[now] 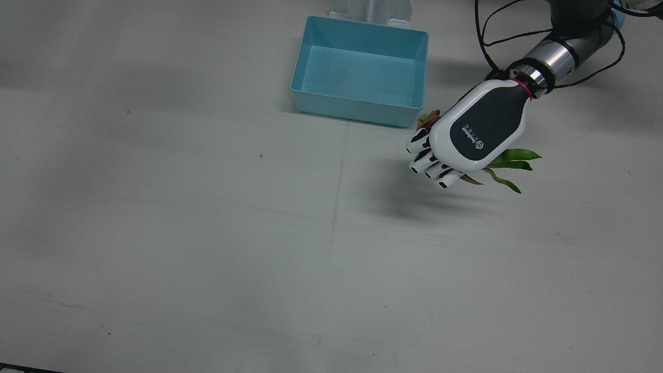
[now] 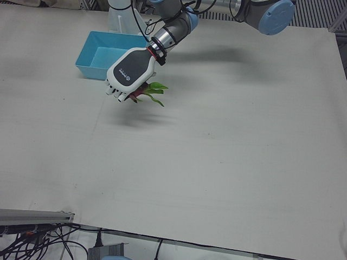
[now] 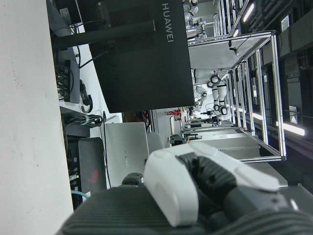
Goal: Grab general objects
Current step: 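Lift the dragon fruit and carry it toward the blue tray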
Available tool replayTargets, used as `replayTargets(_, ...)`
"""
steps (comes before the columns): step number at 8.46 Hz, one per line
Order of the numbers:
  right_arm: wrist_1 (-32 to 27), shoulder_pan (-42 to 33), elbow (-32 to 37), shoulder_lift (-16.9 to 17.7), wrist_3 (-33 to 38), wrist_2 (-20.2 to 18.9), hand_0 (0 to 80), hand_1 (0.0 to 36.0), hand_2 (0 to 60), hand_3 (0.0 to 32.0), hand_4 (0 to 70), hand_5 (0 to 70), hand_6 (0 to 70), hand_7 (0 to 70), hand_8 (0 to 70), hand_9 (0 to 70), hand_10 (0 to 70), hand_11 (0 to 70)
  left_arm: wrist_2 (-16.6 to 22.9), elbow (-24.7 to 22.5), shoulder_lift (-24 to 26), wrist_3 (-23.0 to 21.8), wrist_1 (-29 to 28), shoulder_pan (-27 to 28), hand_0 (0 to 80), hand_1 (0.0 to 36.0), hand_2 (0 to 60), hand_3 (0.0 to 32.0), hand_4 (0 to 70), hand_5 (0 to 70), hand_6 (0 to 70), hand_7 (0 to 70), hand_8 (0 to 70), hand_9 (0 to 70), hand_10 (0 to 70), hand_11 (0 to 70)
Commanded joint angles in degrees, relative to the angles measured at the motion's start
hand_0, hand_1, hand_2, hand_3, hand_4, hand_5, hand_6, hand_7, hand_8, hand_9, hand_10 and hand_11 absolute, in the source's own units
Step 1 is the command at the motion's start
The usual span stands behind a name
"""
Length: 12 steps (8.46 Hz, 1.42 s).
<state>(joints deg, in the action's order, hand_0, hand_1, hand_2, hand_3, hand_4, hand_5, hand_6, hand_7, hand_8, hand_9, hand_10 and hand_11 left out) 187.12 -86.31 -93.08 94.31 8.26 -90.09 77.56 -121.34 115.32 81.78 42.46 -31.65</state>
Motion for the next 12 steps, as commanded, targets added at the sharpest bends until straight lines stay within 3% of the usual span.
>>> replayTargets(1, 0.0, 0.0, 0.0, 0.0, 0.0, 0.0, 0.0, 0.0, 0.0, 0.0, 0.0, 0.0, 0.0, 0.0, 0.0, 0.0, 0.0, 0.0, 14.24, -0.57, 1.22, -9.77, -7.37, 0.97, 80.0, 36.0, 60.0, 0.0, 67.7, 70.0, 70.0, 70.0, 70.0, 70.0, 70.0, 70.0)
replayTargets(3, 0.0, 0.0, 0.0, 0.0, 0.0, 0.0, 0.0, 0.0, 0.0, 0.0, 0.0, 0.0, 0.0, 0.0, 0.0, 0.0, 0.0, 0.0, 19.36, -0.48, 0.78, -16.18, -14.48, 1.67, 80.0, 36.0, 60.0, 0.0, 70.0, 70.0, 70.0, 70.0, 70.0, 70.0, 70.0, 70.0)
replayTargets(4, 0.0, 0.0, 0.0, 0.0, 0.0, 0.0, 0.0, 0.0, 0.0, 0.0, 0.0, 0.0, 0.0, 0.0, 0.0, 0.0, 0.0, 0.0, 20.95, -0.48, 0.7, -18.91, -17.47, 5.07, 80.0, 36.0, 60.0, 0.0, 70.0, 70.0, 70.0, 70.0, 70.0, 70.0, 70.0, 70.0)
replayTargets(6, 0.0, 0.0, 0.0, 0.0, 0.0, 0.0, 0.0, 0.0, 0.0, 0.0, 0.0, 0.0, 0.0, 0.0, 0.0, 0.0, 0.0, 0.0, 20.96, -0.48, 0.78, -20.43, -21.96, 11.84, 80.0, 36.0, 60.0, 0.0, 70.0, 70.0, 70.0, 70.0, 70.0, 70.0, 70.0, 70.0)
replayTargets(9, 0.0, 0.0, 0.0, 0.0, 0.0, 0.0, 0.0, 0.0, 0.0, 0.0, 0.0, 0.0, 0.0, 0.0, 0.0, 0.0, 0.0, 0.0, 21.05, -0.74, 0.61, -21.66, -25.32, 16.43, 80.0, 36.0, 60.0, 0.0, 70.0, 70.0, 70.0, 70.0, 70.0, 70.0, 70.0, 70.0)
replayTargets(10, 0.0, 0.0, 0.0, 0.0, 0.0, 0.0, 0.0, 0.0, 0.0, 0.0, 0.0, 0.0, 0.0, 0.0, 0.0, 0.0, 0.0, 0.0, 21.05, -0.74, 0.61, -21.66, -25.23, 16.62, 80.0, 36.0, 60.0, 0.0, 51.9, 70.0, 70.0, 70.0, 40.5, 51.6, 58.7, 70.0)
replayTargets(11, 0.0, 0.0, 0.0, 0.0, 0.0, 0.0, 0.0, 0.0, 0.0, 0.0, 0.0, 0.0, 0.0, 0.0, 0.0, 0.0, 0.0, 0.0, 21.05, -0.83, 0.61, -21.66, -25.41, 17.14, 80.0, 36.0, 60.0, 0.0, 18.6, 70.0, 41.2, 70.0, 7.2, 17.4, 41.3, 62.7)
replayTargets(12, 0.0, 0.0, 0.0, 0.0, 0.0, 0.0, 0.0, 0.0, 0.0, 0.0, 0.0, 0.0, 0.0, 0.0, 0.0, 0.0, 0.0, 0.0, 20.96, -0.92, 0.61, -21.57, -25.5, 18.28, 80.0, 36.0, 60.0, 0.0, 1.4, 70.0, 19.1, 70.0, 2.8, 13.2, 37.2, 57.8)
